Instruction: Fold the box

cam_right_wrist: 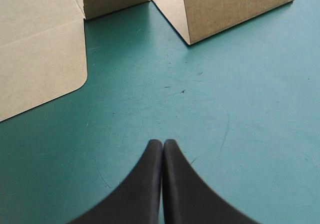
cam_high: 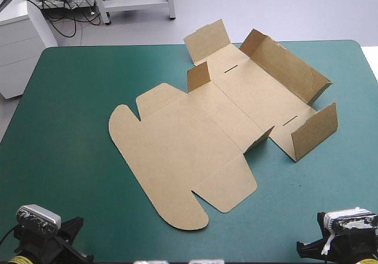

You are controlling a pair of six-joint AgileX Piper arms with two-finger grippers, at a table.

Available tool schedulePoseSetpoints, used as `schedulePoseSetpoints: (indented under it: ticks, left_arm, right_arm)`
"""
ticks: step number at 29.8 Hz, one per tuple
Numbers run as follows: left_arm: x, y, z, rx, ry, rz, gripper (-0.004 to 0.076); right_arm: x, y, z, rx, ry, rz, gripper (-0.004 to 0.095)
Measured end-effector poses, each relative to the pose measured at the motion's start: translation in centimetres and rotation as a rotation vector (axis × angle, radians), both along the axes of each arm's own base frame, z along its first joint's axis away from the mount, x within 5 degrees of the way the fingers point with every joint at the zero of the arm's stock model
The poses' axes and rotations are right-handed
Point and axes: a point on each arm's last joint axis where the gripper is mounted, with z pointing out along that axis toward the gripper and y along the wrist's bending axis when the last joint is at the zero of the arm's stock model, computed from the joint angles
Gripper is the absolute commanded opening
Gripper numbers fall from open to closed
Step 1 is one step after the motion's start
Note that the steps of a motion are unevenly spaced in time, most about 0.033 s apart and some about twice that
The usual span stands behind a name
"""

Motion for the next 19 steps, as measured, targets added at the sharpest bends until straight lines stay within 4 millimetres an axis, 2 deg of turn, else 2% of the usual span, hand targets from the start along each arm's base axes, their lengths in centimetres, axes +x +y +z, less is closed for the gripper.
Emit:
schedulePoseSetpoints:
  ticks: [6, 9, 15, 19]
  left_arm:
    - [0.0, 0.0, 0.0, 0.000, 0.000, 0.000, -0.0010]
    - [0.0, 0.0, 0.0, 0.000, 0.000, 0.000, -0.0010]
    - [0.0, 0.0, 0.0, 0.000, 0.000, 0.000, -0.0010]
    - [0.0, 0.0, 0.0, 0.000, 0.000, 0.000, -0.0010]
  right_arm:
    - [0.1, 0.0, 0.1, 0.007, 0.010, -0.001, -0.0020]
    - [0.5, -0.1, 0.8, 0.032, 0.035, -0.014, -0.0020]
    - [1.7, -0.2, 4.6, 0.089, 0.036, -0.052, -0.0019]
    - [3.6, -0.2, 7.8, 0.155, 0.098, -0.045, -0.0018]
